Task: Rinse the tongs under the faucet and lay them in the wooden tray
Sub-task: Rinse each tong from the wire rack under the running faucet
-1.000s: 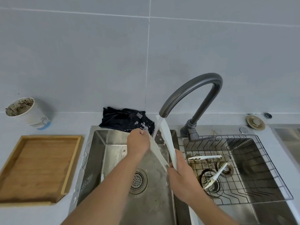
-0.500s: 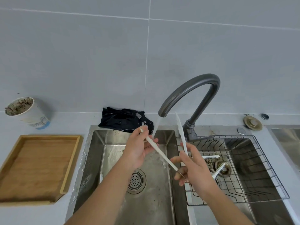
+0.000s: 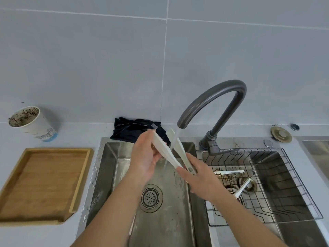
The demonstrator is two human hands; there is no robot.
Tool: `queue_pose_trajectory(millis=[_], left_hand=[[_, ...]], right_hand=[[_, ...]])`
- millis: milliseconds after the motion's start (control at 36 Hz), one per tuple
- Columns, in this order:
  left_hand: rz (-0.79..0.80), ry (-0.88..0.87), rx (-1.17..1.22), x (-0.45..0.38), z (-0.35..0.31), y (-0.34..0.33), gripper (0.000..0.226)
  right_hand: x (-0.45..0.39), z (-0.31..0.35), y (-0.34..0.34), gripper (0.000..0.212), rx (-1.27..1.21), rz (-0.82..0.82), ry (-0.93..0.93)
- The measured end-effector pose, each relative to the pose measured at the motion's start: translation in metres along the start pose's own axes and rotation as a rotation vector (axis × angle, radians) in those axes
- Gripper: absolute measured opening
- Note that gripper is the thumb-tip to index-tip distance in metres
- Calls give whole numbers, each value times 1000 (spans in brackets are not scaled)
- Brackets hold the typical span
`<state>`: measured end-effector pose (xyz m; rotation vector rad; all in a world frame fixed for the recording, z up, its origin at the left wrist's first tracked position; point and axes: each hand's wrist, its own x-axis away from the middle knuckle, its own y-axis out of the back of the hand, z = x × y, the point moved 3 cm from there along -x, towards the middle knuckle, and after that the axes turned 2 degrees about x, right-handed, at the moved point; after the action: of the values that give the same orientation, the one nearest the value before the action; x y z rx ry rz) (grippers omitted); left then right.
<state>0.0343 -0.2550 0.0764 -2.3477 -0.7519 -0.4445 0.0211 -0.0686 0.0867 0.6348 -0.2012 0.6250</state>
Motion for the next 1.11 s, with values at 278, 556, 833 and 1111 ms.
queue_pose_trajectory(millis=[278,556,833,1111], left_hand=[[-122,19,-322,1,24,12,48],[-170,-95,-636,2,44,-10,20],[-152,-145,-1004,-17,34,-7,35],[-131,-238,-1043,-29,23,-9,7]], right_hand=[[-16,8,-21,46,-520,113,-243],[-14,13,-43,52,-651,58,-307],[13,-4,-50,65,-575,53,-376],[16,-6,-34,64,-593,23,-345]])
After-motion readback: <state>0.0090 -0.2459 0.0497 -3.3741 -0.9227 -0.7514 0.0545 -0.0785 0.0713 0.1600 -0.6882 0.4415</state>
